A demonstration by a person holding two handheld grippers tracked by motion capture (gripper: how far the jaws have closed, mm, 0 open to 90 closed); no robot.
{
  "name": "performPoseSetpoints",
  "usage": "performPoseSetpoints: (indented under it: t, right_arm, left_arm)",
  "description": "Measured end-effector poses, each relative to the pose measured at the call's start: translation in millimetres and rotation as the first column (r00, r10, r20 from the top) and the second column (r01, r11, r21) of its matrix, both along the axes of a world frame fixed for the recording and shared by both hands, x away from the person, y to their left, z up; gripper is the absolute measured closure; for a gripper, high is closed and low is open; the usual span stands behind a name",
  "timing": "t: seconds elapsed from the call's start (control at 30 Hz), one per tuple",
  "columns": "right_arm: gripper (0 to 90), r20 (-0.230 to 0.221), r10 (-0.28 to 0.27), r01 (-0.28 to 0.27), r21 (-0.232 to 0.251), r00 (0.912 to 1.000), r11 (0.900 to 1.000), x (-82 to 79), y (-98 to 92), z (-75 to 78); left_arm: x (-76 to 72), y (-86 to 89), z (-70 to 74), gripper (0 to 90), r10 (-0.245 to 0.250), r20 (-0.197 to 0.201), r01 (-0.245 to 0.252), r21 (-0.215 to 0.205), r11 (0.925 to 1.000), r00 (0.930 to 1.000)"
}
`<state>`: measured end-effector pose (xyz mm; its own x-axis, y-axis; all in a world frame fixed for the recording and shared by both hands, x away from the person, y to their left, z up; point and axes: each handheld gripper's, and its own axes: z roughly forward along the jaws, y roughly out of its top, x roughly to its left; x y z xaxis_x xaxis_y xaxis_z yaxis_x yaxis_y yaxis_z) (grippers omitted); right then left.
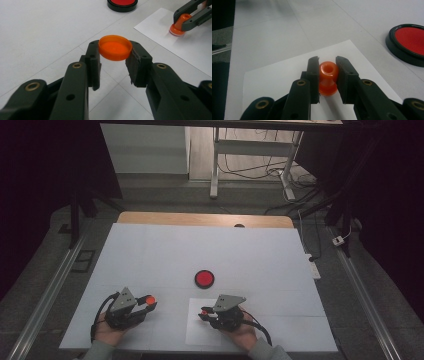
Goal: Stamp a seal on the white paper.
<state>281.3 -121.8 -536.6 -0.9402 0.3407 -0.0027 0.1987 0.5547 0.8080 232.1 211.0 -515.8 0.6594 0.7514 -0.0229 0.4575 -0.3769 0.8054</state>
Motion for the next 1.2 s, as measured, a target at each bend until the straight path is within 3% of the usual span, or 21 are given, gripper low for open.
performPoseSetpoints:
  t: [0.73, 1.07, 1.13, 1.2]
  right_arm:
    - [72.8, 0.022, -0.003, 0.003, -0.004, 0.9997, 1.000, -2.5, 0.4, -0.5]
    - [72.5, 0.057, -0.004, 0.005, -0.018, 0.9984, 1.000, -5.8, 1.8, 0.2]
    - [72.3, 0.042, 0.001, -0.001, -0.008, 0.9991, 1.000, -5.6, 1.3, 1.6]
    - [72.3, 0.040, -0.011, 0.008, 0.071, 0.9992, 0.997, -6.4, -1.4, 7.8]
  left_arm:
    - [-0.2, 3.7, 0.8, 64.5, 0.016, 0.003, -0.016, -0.006, 0.9999, 0.9999]
    - [0.8, 3.9, 0.0, 64.4, 0.017, 0.001, -0.017, -0.003, 0.9999, 0.9999]
    - [0.8, 3.8, 0.4, 64.4, 0.015, 0.003, -0.015, -0.002, 0.9999, 0.9999]
    - [0.9, 4.2, 0.5, 64.4, 0.015, 0.004, -0.015, -0.003, 0.9999, 0.9999]
